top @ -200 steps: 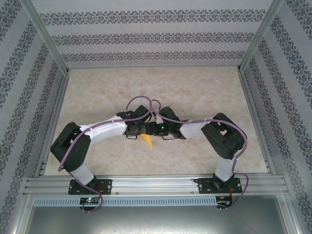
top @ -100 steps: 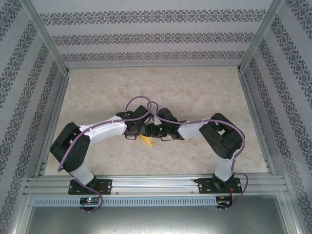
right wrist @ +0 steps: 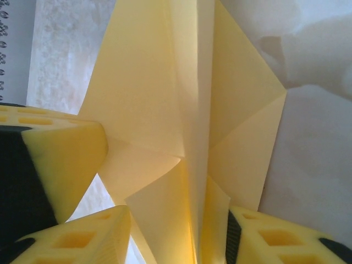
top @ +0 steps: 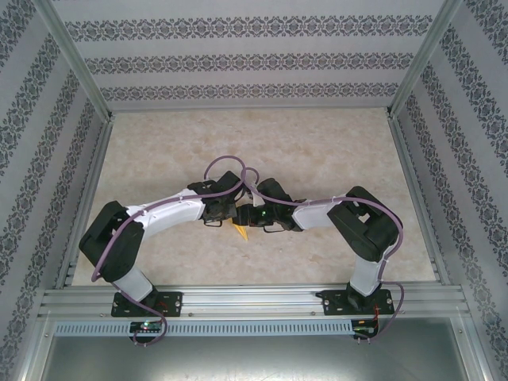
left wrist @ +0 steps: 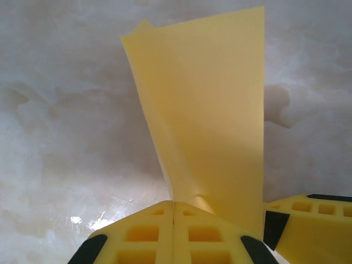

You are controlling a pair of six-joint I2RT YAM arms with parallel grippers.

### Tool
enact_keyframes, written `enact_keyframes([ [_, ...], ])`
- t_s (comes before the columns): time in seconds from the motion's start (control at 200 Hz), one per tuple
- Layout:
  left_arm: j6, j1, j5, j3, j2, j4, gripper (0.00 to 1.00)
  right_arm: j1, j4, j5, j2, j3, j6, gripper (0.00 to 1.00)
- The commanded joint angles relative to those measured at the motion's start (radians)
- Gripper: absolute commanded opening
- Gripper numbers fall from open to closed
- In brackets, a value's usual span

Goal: Fold a paper plane with a square sheet of paper (pick it up from the middle)
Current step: Move a paper plane to the center of the table.

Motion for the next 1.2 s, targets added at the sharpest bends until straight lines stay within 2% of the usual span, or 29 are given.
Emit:
enact_keyframes([
  [0.0,-0.015,0.010,-0.016,-0.013,-0.025,0.006,0.00,0.018,0.039,-0.001,0.018,-0.001,-0.029,0.45],
  [0.085,-0.013,0.010,-0.016,-0.013,-0.025,0.008,0.00,0.020,0.045,0.007,0.025,0.000,-0.031,0.41],
  [0.155,-0.013,0.010,-0.017,-0.014,-0.022,0.007,0.01,0.020,0.042,0.010,0.025,0.003,-0.037,0.34],
  [0.365,-0.015,0.010,-0.011,-0.015,-0.017,0.007,0.01,0.023,0.027,0.017,0.039,0.013,-0.048,0.33],
  [0.599,-0.013,0.011,-0.006,-0.017,-0.024,0.008,0.03,0.031,0.009,0.030,0.054,0.031,-0.058,0.27],
  [0.829,-0.001,0.011,0.029,-0.034,-0.041,0.050,0.11,0.040,-0.025,0.056,0.029,0.037,-0.071,0.08],
  [0.954,0.006,0.011,0.048,-0.036,-0.088,0.078,0.19,0.039,-0.074,0.097,-0.030,0.028,-0.091,0.01],
  [1.069,0.028,0.012,0.073,-0.090,-0.198,0.183,0.41,0.037,-0.118,0.177,-0.116,-0.002,-0.111,0.00],
  [1.194,0.037,0.011,0.032,-0.159,-0.308,0.247,0.53,0.036,-0.247,0.328,-0.207,0.005,-0.153,0.00],
])
